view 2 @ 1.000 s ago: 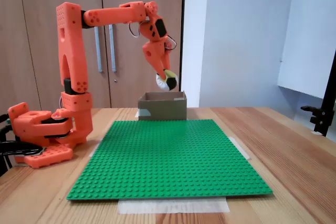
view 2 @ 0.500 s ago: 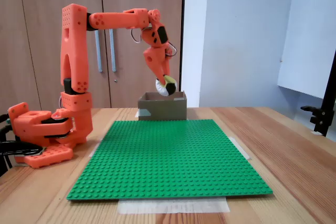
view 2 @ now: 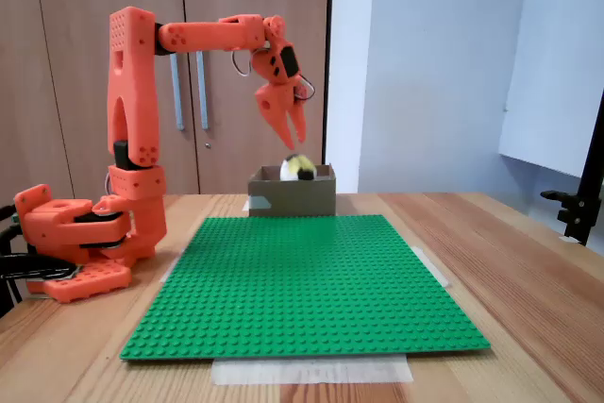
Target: Pick the ball and put it in the box.
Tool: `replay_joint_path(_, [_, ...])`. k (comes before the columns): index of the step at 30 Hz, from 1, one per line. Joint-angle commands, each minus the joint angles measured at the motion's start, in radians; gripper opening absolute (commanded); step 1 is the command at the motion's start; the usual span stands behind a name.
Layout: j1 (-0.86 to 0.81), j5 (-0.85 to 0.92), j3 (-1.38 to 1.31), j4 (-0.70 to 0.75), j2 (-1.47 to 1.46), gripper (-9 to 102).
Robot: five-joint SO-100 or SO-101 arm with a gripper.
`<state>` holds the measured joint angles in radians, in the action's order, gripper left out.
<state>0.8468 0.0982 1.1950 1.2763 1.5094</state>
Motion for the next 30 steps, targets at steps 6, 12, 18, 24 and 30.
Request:
replay_joint_path(6, [0.014,-0.021,-0.032,0.008,0.055,26])
replay_joint_path(12, [0.008,-0.008,0.078,-0.038,0.141,26])
replay_joint_path(18, [-0.005,-0.002,0.147,-0.046,0.216,26])
replay_joint_path(24, [-0.021,0.009,0.252,-0.061,0.319,25])
replay_joint_path(30, [-0.063,0.023,0.383,-0.069,0.448,25])
